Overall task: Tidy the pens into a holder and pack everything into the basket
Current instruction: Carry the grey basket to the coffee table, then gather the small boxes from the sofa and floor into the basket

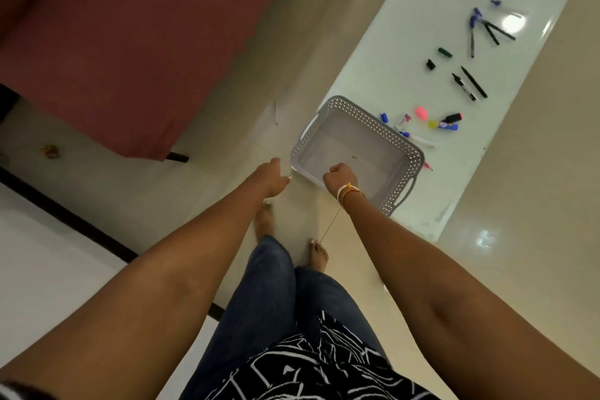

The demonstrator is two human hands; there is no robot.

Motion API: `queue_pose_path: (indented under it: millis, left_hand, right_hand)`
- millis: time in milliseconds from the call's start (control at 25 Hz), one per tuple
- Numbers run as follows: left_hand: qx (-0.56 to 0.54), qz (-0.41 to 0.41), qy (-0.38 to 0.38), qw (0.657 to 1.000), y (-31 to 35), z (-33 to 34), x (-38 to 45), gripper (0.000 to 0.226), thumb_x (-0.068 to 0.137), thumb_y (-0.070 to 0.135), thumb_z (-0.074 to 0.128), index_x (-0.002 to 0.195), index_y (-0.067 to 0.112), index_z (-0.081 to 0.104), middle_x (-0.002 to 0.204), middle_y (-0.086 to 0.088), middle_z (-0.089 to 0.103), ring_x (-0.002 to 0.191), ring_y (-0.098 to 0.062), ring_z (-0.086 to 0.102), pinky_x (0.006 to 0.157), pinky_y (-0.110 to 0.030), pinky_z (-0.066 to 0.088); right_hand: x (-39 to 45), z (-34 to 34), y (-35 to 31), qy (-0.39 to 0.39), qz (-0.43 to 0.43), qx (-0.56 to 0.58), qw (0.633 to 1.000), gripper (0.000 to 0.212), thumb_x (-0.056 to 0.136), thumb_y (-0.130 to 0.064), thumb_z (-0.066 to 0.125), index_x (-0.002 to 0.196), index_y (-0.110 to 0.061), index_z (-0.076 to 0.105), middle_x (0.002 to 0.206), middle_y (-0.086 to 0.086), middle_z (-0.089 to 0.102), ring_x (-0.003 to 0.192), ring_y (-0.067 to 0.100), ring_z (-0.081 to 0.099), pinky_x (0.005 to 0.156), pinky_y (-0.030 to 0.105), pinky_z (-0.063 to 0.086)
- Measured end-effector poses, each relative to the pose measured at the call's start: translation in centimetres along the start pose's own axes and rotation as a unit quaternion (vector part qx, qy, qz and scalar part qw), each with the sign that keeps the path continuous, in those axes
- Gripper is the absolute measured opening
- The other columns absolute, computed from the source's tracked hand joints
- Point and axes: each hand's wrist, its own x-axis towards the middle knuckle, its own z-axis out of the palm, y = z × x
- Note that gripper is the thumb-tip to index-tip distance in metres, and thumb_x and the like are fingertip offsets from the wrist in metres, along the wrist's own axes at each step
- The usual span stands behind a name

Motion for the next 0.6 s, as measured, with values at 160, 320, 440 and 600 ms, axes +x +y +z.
queue_pose_path:
  millis: [160, 320, 440, 600]
  left_hand:
    - [-0.030, -0.020, 0.027, 0.999, -4.4, -5.7, 2.0, 0.063, 0.097, 0.037, 0.044, 0.147, 0.007, 0.020, 0.151, -0.020, 0.032, 0.136, -0.036, 0.036, 0.110, -0.043, 0.035]
    - [-0.045, -0.033, 0.032, 0.998, -10.4, -12.7, 4.8, 0.060, 0.097, 0.036, 0.044, 0.145, 0.005, 0.026, 0.149, -0.020, 0.035, 0.134, -0.035, 0.039, 0.108, -0.042, 0.037]
    - [-0.047, -0.059, 0.046, 0.996, -14.2, -18.5, 6.0, 0.061, 0.098, 0.036, 0.041, 0.148, 0.004, 0.024, 0.154, -0.019, 0.027, 0.140, -0.035, 0.031, 0.113, -0.042, 0.028]
    - [-0.096, -0.089, 0.089, 0.987, -17.7, -24.9, 8.0, 0.060, 0.096, 0.033, 0.047, 0.145, 0.003, 0.030, 0.152, -0.022, 0.031, 0.139, -0.039, 0.031, 0.114, -0.044, 0.029]
  right_hand:
    - [0.8, 4.3, -7.3, -0.016, -0.019, -0.044, 0.999, 0.041, 0.090, -0.015, 0.049, 0.131, -0.007, 0.050, 0.134, 0.014, 0.052, 0.123, 0.031, 0.050, 0.097, 0.031, 0.041]
    - [1.4, 10.3, -16.0, -0.041, -0.024, -0.063, 0.997, 0.040, 0.089, -0.011, 0.047, 0.128, -0.006, 0.052, 0.133, 0.014, 0.054, 0.121, 0.031, 0.051, 0.090, 0.027, 0.040]
    - [1.3, 14.5, -22.0, -0.064, -0.041, -0.058, 0.995, 0.039, 0.088, -0.011, 0.049, 0.126, -0.008, 0.054, 0.131, 0.014, 0.055, 0.119, 0.031, 0.053, 0.085, 0.025, 0.038]
    - [1.7, 17.3, -29.3, -0.078, -0.067, -0.071, 0.992, 0.037, 0.087, -0.011, 0.050, 0.124, -0.008, 0.055, 0.130, 0.014, 0.055, 0.118, 0.031, 0.053, 0.087, 0.025, 0.040]
